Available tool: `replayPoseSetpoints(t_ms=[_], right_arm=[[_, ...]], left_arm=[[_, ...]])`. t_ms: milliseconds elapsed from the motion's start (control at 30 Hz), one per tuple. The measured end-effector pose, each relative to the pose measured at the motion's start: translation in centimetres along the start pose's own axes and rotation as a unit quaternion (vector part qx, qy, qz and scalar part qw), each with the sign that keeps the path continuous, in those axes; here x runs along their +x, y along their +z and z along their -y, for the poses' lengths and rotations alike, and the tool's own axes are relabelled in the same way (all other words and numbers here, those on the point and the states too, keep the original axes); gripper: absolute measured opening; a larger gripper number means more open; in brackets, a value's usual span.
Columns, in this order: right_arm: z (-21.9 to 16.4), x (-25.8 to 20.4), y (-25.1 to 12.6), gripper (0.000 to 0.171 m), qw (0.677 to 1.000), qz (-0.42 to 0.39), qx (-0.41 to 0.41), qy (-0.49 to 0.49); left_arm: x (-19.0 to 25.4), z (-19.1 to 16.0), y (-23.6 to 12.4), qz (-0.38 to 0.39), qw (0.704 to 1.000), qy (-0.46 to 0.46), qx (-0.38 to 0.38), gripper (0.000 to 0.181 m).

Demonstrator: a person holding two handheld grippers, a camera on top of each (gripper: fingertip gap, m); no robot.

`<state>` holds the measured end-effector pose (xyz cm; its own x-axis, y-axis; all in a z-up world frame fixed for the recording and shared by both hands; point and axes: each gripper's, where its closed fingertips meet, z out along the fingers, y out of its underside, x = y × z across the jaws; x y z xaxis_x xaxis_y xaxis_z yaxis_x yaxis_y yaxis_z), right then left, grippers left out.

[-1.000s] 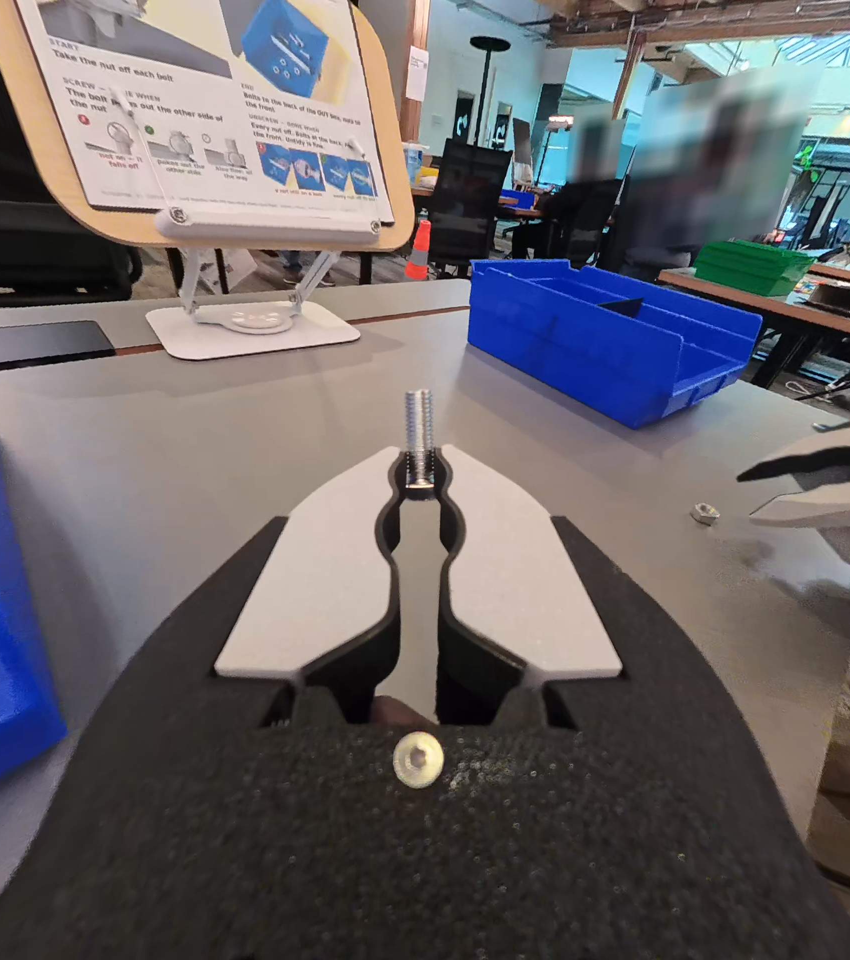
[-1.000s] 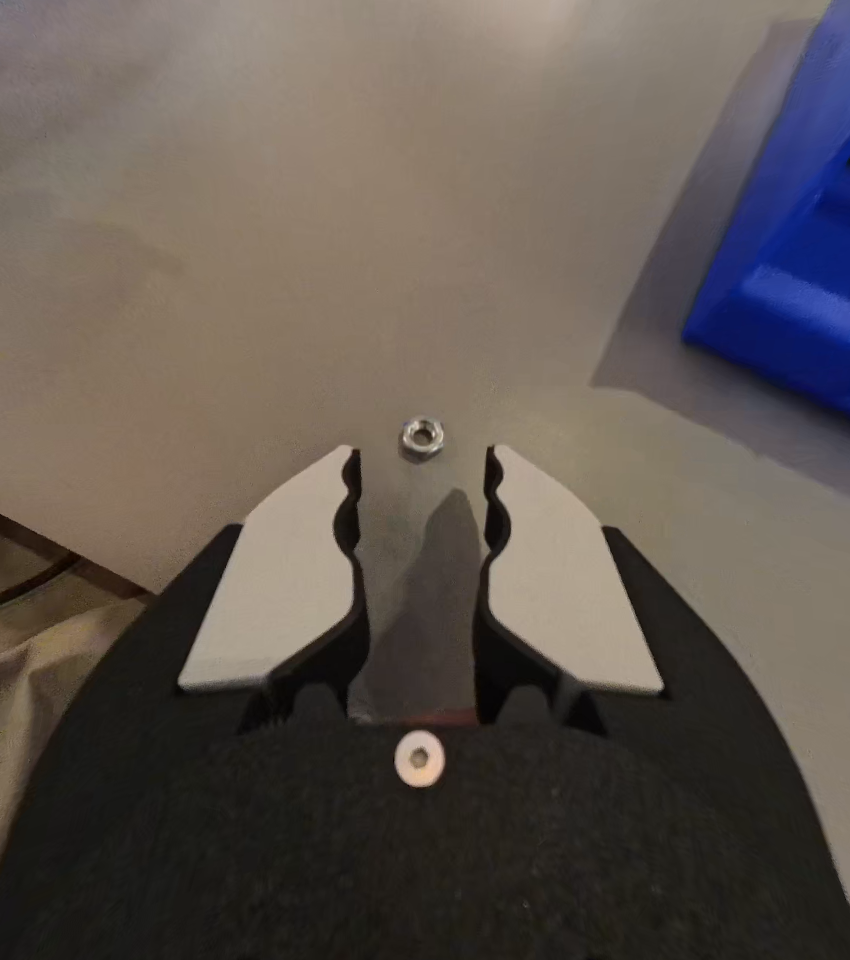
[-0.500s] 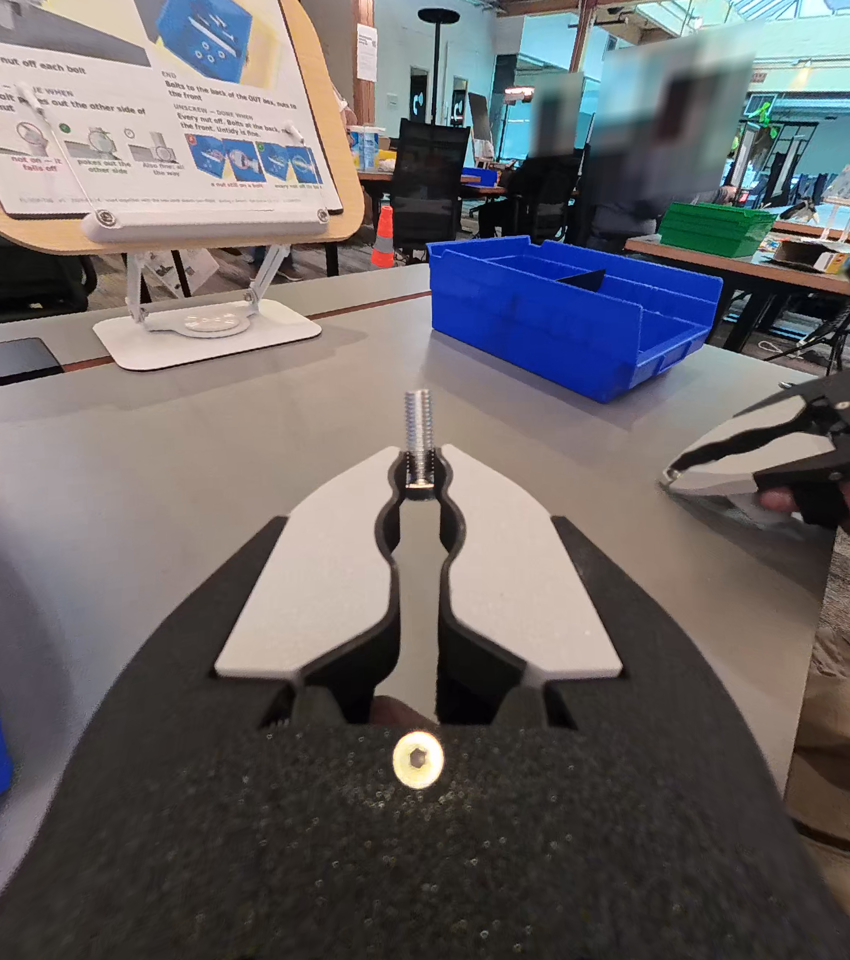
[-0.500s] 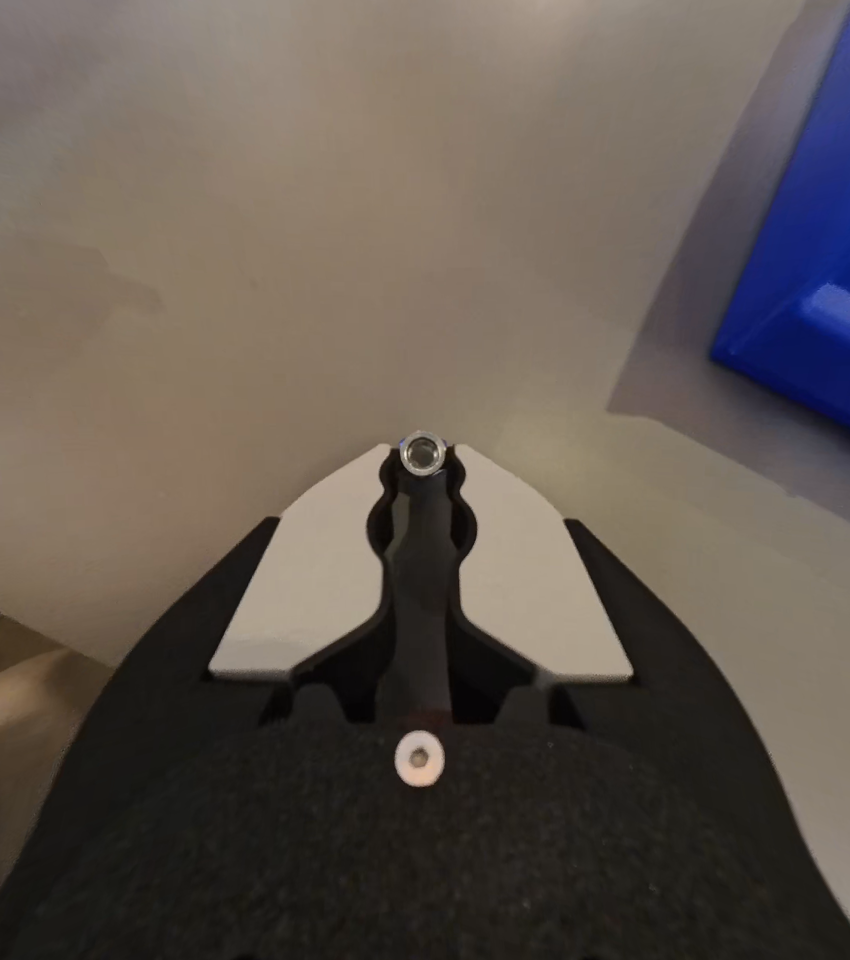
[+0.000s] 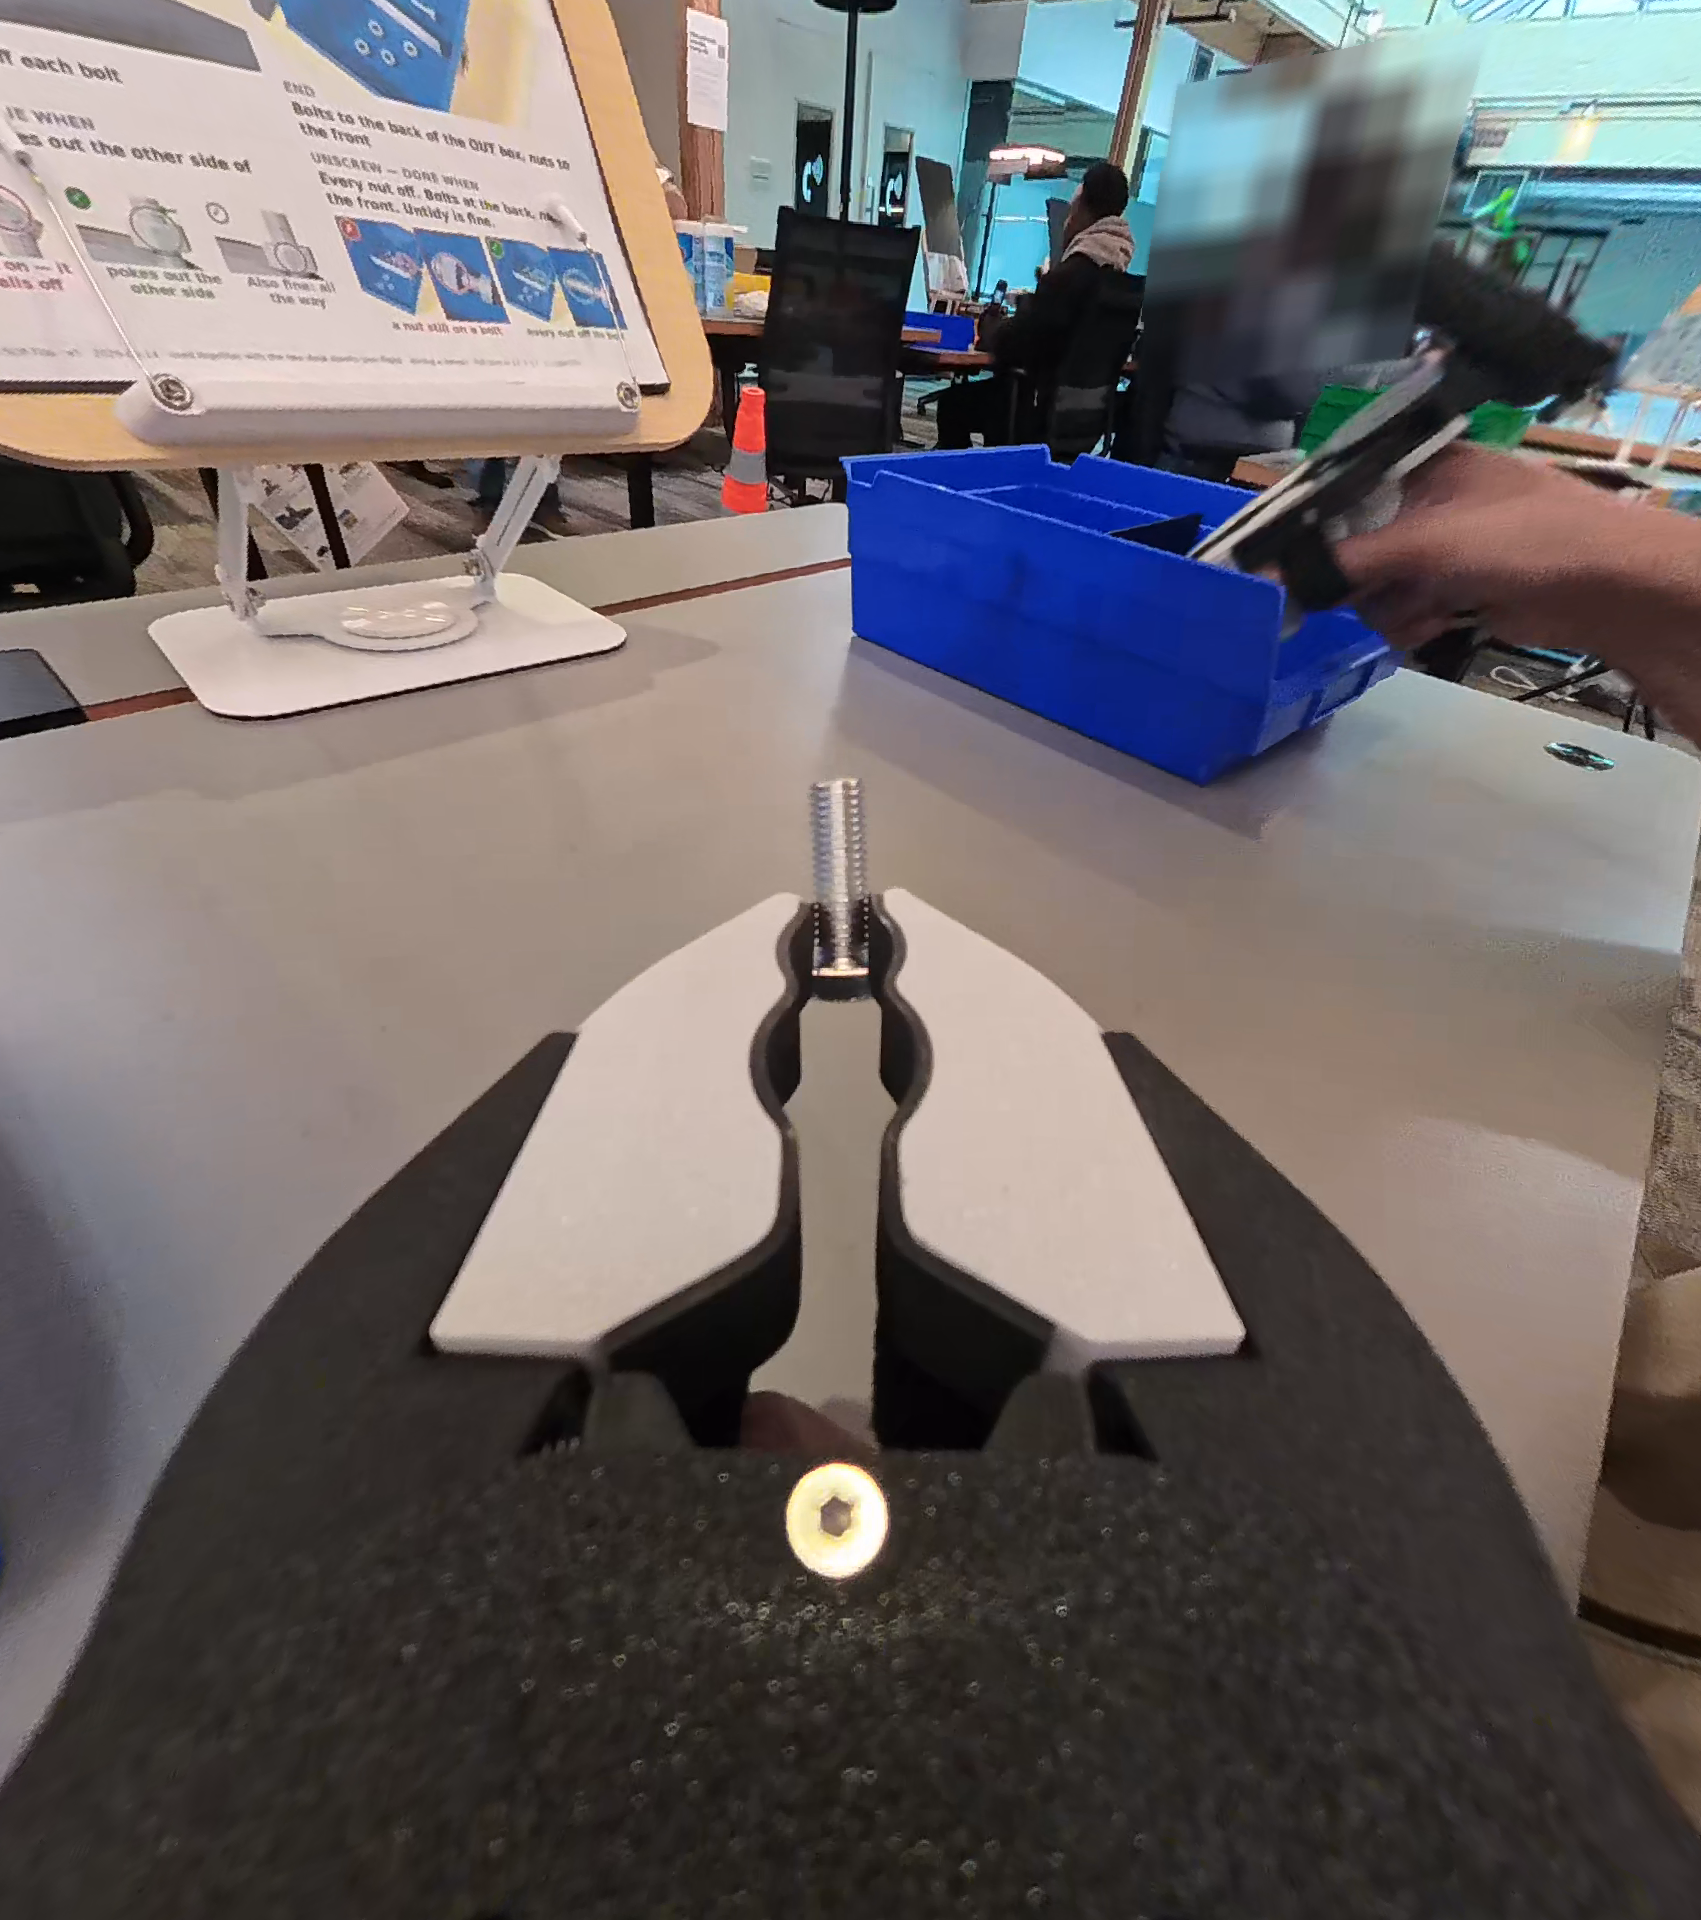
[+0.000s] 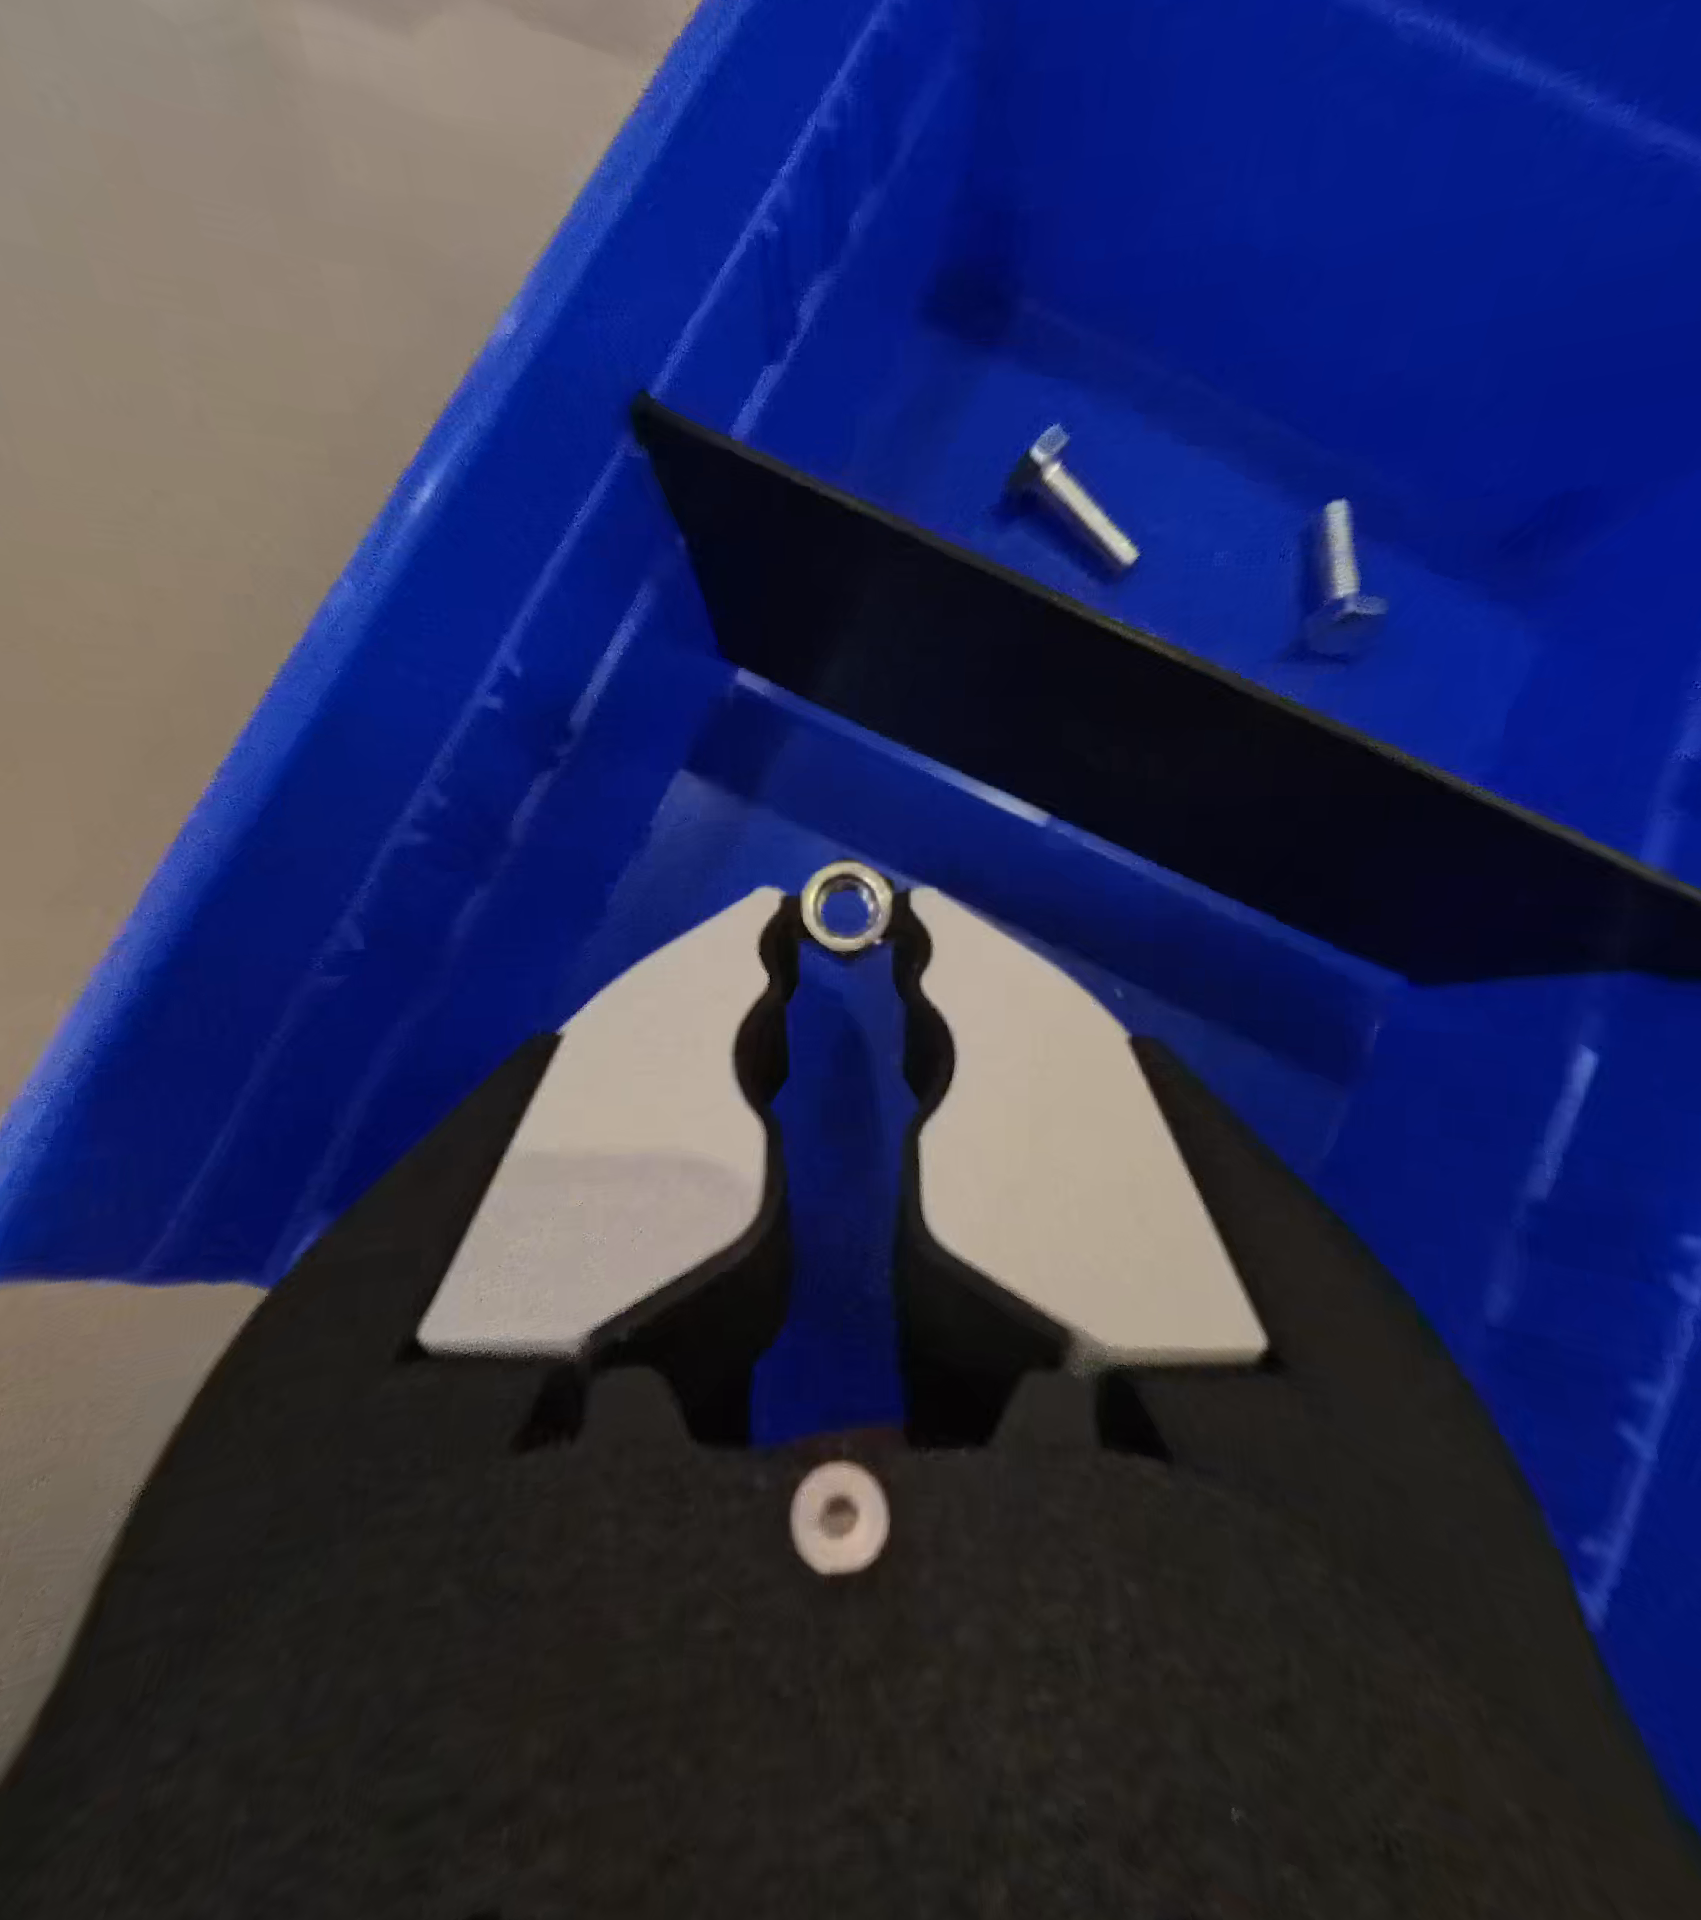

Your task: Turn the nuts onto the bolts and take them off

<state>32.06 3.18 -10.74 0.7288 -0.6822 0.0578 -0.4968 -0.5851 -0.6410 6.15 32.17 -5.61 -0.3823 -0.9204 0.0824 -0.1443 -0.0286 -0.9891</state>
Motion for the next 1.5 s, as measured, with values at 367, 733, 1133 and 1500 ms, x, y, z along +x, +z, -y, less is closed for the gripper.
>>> replayPoseSetpoints(t_ms=[367, 733, 1133, 1500], right_arm=[[-0.9, -0.4, 3.3, 0.018, 0.995, -0.025, -0.082, -0.059], [-2.4, -0.8, 4.1, 0.018, 0.986, -0.023, -0.147, -0.082], [5.5, -8.6, -6.0, 0.029, 0.99, 0.016, 0.135, -0.032], [5.7, -33.5, -4.6, 0.02, 0.895, 0.412, 0.167, -0.046]], left_arm=[[0.0, -0.4, 0.5, -0.009, 1.0, -0.005, -0.014, 0.009], [0.3, -0.9, 1.2, -0.036, 0.999, -0.008, -0.036, 0.009], [0.8, -1.6, 2.5, -0.044, 0.994, 0.062, -0.073, 0.009], [3.9, -0.5, 4.6, -0.126, 0.971, 0.188, -0.079, 0.009]])
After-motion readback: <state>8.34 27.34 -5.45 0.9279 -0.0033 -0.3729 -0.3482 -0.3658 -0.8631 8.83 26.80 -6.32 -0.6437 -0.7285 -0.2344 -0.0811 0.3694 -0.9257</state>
